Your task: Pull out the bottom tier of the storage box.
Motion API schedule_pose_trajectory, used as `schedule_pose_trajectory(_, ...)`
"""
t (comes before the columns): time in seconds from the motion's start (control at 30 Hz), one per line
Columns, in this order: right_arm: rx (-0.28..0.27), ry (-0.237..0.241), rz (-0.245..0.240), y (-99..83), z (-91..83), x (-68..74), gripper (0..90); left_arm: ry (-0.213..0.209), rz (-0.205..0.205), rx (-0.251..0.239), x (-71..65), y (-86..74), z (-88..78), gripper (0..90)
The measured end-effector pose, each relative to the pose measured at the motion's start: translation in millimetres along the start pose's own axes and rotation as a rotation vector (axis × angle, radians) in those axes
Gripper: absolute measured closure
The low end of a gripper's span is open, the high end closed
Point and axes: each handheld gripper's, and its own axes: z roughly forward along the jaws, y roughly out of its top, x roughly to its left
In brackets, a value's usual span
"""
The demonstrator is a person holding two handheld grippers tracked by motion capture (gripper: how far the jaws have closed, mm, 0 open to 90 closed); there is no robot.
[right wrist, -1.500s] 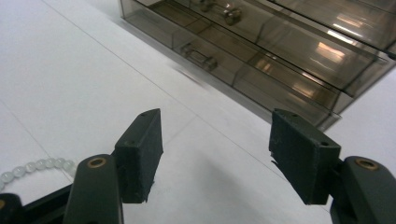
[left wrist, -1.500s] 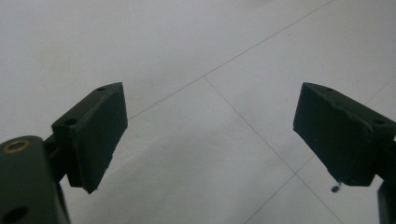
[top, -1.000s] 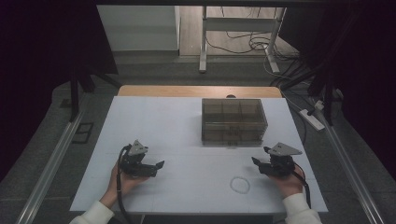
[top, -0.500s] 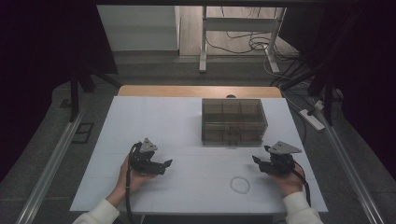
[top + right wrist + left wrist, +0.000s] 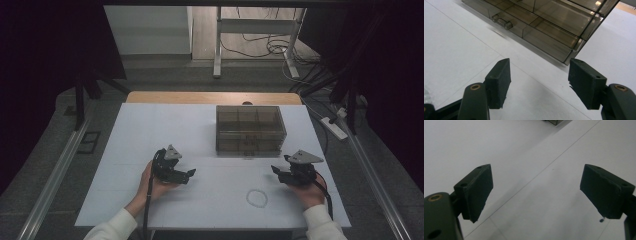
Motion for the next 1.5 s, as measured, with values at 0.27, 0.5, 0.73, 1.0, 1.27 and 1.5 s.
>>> schedule_pose_trajectory(0.27, 0.004, -0.014, 0.008, 0.3, 1.8, -4.9, 33.8, -0.012, 0.028, 0.005, -8.0, 11.9, 9.8, 12.2)
schedule_pose_trajectory(0.5, 0.000, -0.021, 0.013, 0.9, 2.0, -7.8, 33.8, -0.023, 0.035, 0.004, -11.4, 20.5, 17.3, 12.2)
schedule_pose_trajectory(0.73, 0.005, -0.026, 0.011, 0.7, 3.1, -10.3, 33.2, -0.047, 0.028, 0.011, -11.1, 27.3, 23.1, 12.8)
schedule_pose_trajectory(1.0, 0.006, -0.037, 0.021, 1.2, 3.7, -15.1, 32.2, -0.061, 0.024, 0.017, -10.5, 34.6, 31.2, 13.3)
schedule_pose_trajectory(1.27, 0.006, -0.046, 0.031, 1.8, 4.9, -19.8, 31.7, -0.072, 0.013, 0.012, -10.1, 42.8, 39.1, 13.4)
schedule_pose_trajectory(1.5, -0.005, -0.041, 0.042, 3.1, 9.3, -24.4, 31.8, -0.085, 0.009, 0.013, -11.9, 48.7, 48.5, 13.6)
